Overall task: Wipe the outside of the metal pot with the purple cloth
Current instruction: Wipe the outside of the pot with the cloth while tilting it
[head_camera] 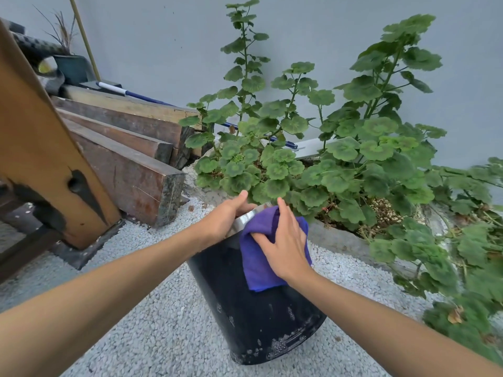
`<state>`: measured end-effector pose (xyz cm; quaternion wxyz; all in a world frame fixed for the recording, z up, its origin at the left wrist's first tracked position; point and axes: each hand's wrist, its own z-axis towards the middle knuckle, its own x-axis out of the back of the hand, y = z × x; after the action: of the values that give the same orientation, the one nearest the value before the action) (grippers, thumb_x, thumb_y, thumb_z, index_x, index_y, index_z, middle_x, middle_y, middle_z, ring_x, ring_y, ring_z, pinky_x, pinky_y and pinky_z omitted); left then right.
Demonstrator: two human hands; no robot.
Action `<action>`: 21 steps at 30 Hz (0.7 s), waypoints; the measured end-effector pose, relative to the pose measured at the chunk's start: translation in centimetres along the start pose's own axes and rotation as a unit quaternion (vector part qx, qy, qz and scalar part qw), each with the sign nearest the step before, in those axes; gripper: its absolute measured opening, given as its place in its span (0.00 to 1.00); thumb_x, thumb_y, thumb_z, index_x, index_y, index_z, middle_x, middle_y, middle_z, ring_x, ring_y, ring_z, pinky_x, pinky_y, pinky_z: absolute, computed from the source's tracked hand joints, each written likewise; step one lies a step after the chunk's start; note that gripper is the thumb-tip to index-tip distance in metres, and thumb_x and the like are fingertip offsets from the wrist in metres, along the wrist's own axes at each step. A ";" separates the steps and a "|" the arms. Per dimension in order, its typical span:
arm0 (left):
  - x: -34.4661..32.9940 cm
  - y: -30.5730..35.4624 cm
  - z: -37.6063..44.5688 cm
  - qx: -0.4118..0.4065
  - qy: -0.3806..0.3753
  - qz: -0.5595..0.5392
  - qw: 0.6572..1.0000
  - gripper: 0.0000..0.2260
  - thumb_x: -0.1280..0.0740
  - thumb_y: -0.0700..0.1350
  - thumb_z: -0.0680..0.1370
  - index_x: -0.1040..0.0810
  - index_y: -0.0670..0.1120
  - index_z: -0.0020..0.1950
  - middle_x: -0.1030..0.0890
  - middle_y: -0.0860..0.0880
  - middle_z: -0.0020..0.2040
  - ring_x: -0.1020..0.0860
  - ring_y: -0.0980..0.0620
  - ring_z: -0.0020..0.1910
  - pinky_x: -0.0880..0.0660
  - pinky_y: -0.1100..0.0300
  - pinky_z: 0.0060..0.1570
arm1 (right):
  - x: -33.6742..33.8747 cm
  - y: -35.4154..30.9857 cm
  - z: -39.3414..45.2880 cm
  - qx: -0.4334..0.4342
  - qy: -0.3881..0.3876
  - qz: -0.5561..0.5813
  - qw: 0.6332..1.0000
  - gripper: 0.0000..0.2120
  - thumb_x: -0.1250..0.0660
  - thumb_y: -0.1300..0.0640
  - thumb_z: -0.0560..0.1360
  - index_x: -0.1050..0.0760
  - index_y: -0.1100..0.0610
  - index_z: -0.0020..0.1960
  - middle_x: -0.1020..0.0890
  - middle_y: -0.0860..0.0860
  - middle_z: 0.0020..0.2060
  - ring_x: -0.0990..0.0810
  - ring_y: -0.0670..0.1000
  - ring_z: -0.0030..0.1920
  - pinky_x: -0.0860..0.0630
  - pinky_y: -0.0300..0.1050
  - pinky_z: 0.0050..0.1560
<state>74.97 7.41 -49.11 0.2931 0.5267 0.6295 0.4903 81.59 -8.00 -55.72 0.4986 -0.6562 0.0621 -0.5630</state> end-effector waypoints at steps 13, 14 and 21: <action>0.0 0.2 0.7 -0.035 -0.004 -0.043 0.998 0.28 0.43 0.63 0.80 0.22 0.45 0.68 0.22 0.64 0.53 0.26 0.69 0.55 0.42 0.60 0.66 | -2.0 2.1 -2.7 -0.035 -0.010 -0.133 0.990 0.47 0.54 0.19 0.69 0.69 0.35 0.79 0.61 0.56 0.83 0.62 0.58 0.83 0.54 0.69 0.78; 0.0 0.3 0.9 -0.040 -0.002 -0.042 0.998 0.29 0.40 0.65 0.77 0.20 0.44 0.66 0.21 0.63 0.52 0.25 0.70 0.53 0.40 0.59 0.65 | -1.7 2.5 -2.9 -0.041 -0.019 -0.132 0.990 0.47 0.53 0.20 0.69 0.70 0.36 0.79 0.59 0.57 0.83 0.60 0.57 0.83 0.53 0.68 0.79; -0.2 0.0 1.4 -0.073 0.020 -0.055 0.996 0.38 0.36 0.72 0.61 0.17 0.46 0.59 0.18 0.62 0.53 0.23 0.66 0.57 0.38 0.56 0.72 | -0.5 4.7 -4.1 -0.063 -0.044 -0.119 0.990 0.46 0.49 0.27 0.76 0.63 0.48 0.83 0.51 0.51 0.84 0.50 0.54 0.83 0.51 0.60 0.80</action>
<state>76.29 7.70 -49.62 0.3445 0.4588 0.6258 0.5284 80.37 -12.39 -60.02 0.3877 -0.7129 -0.0032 -0.5843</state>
